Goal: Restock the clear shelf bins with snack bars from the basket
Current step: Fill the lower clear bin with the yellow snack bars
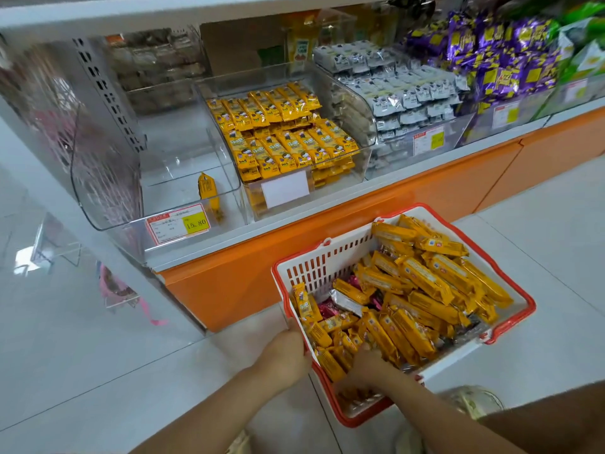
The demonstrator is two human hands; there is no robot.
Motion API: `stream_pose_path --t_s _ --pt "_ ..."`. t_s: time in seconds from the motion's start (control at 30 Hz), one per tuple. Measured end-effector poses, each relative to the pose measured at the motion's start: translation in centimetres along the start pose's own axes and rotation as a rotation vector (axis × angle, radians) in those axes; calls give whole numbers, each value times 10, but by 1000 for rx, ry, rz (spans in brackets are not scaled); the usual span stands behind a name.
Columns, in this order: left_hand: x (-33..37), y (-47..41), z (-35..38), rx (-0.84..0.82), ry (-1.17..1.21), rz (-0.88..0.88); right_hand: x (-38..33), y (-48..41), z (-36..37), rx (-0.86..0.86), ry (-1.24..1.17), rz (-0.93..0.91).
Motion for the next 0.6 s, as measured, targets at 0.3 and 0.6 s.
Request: stream_pose_path --t_s 0.3,0.6 --pt "9 4 -10 -29 34 -34 -8 -2 15 -96 -162 -71" --pt "14 6 -16 -43 55 -27 7 -20 26 -240 -617 128"
Point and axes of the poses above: each hand's wrist, its own y-axis away from the middle knuckle, its own z-axis out of the palm, x = y × z, the point moved 7 cm from there along -y, towards the middle knuckle, and after that the axes turned 8 degrees about x, right-handed, at the moved point
